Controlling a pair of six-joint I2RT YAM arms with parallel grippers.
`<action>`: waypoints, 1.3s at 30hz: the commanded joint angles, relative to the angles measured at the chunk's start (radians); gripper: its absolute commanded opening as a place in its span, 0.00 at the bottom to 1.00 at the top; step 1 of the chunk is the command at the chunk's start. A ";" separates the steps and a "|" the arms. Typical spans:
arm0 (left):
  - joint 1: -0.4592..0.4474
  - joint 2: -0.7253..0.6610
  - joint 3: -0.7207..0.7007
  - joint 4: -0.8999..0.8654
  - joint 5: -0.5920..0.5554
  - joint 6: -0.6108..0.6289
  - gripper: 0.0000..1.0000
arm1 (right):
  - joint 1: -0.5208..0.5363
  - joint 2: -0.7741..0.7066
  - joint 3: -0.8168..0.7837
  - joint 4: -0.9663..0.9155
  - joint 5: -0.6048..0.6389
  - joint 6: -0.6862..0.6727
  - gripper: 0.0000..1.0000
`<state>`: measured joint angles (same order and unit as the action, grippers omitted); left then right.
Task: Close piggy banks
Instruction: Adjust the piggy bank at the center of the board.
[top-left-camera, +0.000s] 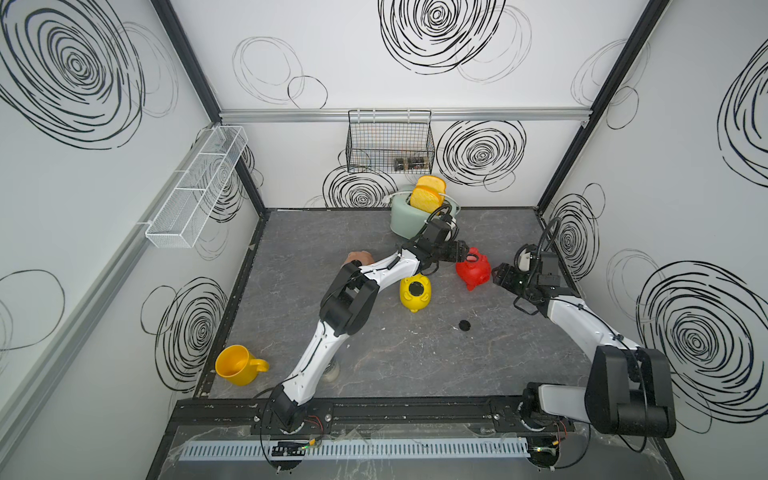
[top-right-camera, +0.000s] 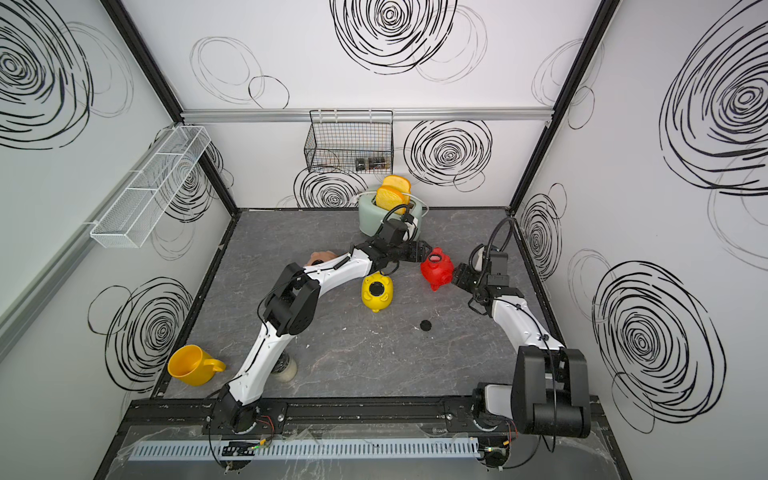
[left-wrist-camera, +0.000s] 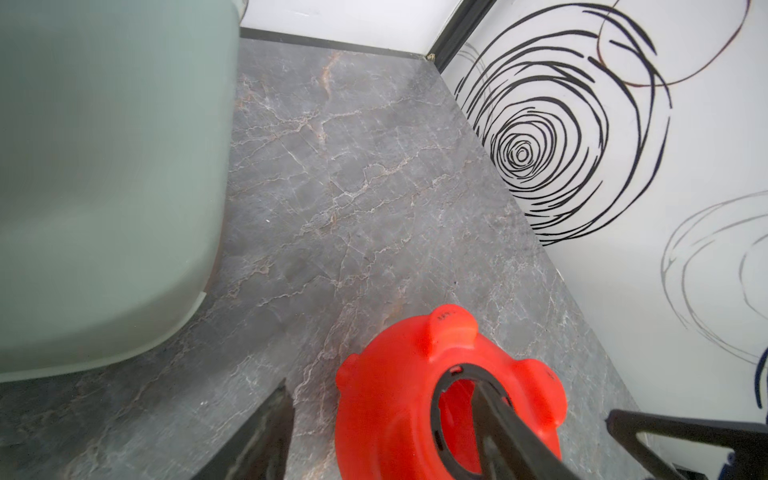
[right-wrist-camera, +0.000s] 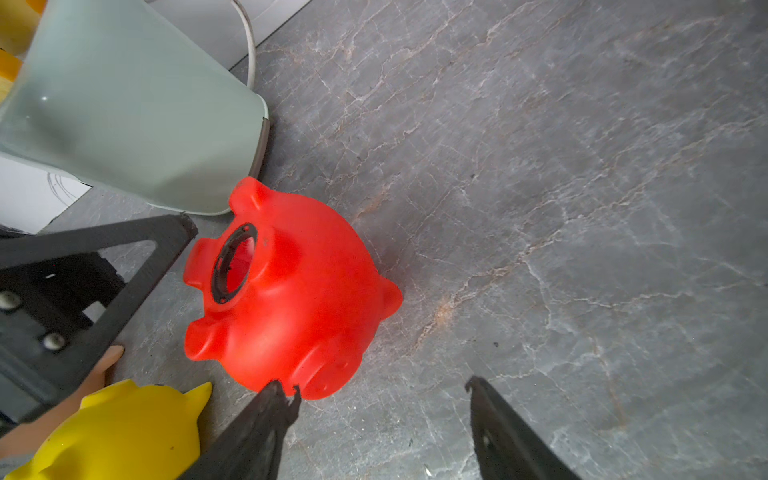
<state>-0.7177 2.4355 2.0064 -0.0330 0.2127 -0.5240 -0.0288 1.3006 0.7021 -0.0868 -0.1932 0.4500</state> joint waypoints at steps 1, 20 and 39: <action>0.003 0.045 0.082 -0.019 0.011 -0.010 0.69 | -0.002 0.017 -0.016 0.018 -0.001 0.015 0.70; -0.018 0.044 0.085 -0.038 0.039 -0.021 0.53 | 0.030 0.096 -0.001 0.024 -0.021 0.013 0.63; -0.031 -0.013 0.030 -0.047 0.086 -0.049 0.52 | 0.002 0.197 0.059 0.021 -0.060 0.013 0.62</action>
<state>-0.7372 2.4790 2.0579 -0.0872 0.2615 -0.5529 -0.0196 1.4734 0.7261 -0.0742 -0.2317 0.4564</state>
